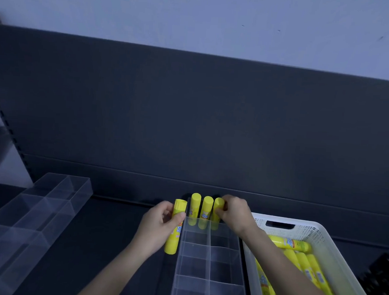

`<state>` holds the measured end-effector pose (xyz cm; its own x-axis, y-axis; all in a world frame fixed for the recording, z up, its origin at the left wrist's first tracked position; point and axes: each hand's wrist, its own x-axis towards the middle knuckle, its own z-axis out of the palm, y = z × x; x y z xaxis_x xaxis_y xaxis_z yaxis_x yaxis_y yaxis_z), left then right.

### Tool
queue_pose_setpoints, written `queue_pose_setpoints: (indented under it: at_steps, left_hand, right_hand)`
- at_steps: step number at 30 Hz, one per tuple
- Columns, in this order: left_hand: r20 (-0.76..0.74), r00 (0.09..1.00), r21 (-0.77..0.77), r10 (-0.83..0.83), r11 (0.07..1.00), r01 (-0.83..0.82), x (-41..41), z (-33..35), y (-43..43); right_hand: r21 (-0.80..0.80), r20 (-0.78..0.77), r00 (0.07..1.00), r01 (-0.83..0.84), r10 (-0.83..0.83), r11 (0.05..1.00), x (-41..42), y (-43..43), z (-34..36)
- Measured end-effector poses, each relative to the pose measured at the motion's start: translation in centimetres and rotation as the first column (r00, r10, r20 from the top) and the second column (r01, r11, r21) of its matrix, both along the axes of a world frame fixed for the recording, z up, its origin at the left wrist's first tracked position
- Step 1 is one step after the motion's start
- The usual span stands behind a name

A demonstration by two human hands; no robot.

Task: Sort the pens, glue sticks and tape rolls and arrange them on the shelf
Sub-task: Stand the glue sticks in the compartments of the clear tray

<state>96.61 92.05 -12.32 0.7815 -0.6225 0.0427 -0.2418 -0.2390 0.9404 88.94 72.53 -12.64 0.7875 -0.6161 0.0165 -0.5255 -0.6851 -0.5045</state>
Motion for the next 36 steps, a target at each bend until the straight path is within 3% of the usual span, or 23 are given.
queue_pose_setpoints:
  at_steps: [7, 10, 12, 14, 17, 20, 26, 29, 32, 34, 36]
  left_hand:
    - [-0.105, 0.992, -0.166, 0.070, 0.982, -0.087, -0.7, 1.4, -0.2]
    - [-0.239, 0.970, -0.277, 0.045, 0.954, -0.112, -1.1, 2.0, -0.5]
    - [-0.307, 0.951, -0.316, -0.032, 0.946, -0.071, -1.8, 2.4, -1.0]
    - [-0.346, 0.934, -0.333, -0.091, 0.942, -0.032, -2.7, 2.6, -1.7]
    - [-0.339, 0.929, -0.351, -0.146, 0.936, 0.019, -3.7, 2.4, -2.8]
    - [-0.232, 0.959, -0.291, -0.165, 0.952, 0.093, -4.1, 1.7, -3.5]
    - [-0.093, 0.976, -0.163, -0.197, 0.970, 0.180, -4.9, 0.7, -3.9]
    - [0.074, 0.978, 0.025, -0.196, 0.980, 0.195, -4.6, 0.3, -3.5]
    - [0.307, 0.914, 0.359, -0.266, 0.922, 0.148, -3.7, -0.6, -2.5]
    - [0.310, 0.904, 0.394, -0.294, 0.905, 0.159, -3.4, -1.4, -2.0]
    - [0.324, 0.900, 0.369, -0.290, 0.915, 0.162, -3.1, -2.2, -1.8]
  right_hand:
    - [0.002, 0.033, 0.999, 0.013, -0.013, 1.000, -1.4, 0.3, 1.2]
    - [0.039, 0.149, 0.988, 0.037, -0.042, 0.999, -3.2, 0.6, 2.4]
    - [0.163, 0.251, 0.967, 0.009, -0.050, 0.987, -4.7, 1.2, 3.1]
    - [0.414, 0.298, 0.953, -0.081, -0.051, 0.907, -6.1, 2.2, 3.4]
    - [0.749, 0.319, 0.938, -0.163, -0.134, 0.642, -7.3, 3.1, 3.1]
    - [0.816, 0.409, 0.880, -0.235, -0.241, 0.528, -7.9, 3.0, 3.3]
    - [0.826, 0.457, 0.835, -0.270, -0.307, 0.495, -8.2, 3.2, 3.2]
    - [0.783, 0.464, 0.828, -0.216, -0.317, 0.583, -7.8, 3.0, 3.6]
    - [0.553, 0.474, 0.831, -0.024, -0.292, 0.833, -6.9, 1.1, 4.0]
    - [0.356, 0.420, 0.870, 0.104, -0.258, 0.929, -6.1, -0.2, 4.2]
    - [0.227, 0.305, 0.933, 0.123, -0.191, 0.966, -5.1, -0.8, 3.8]
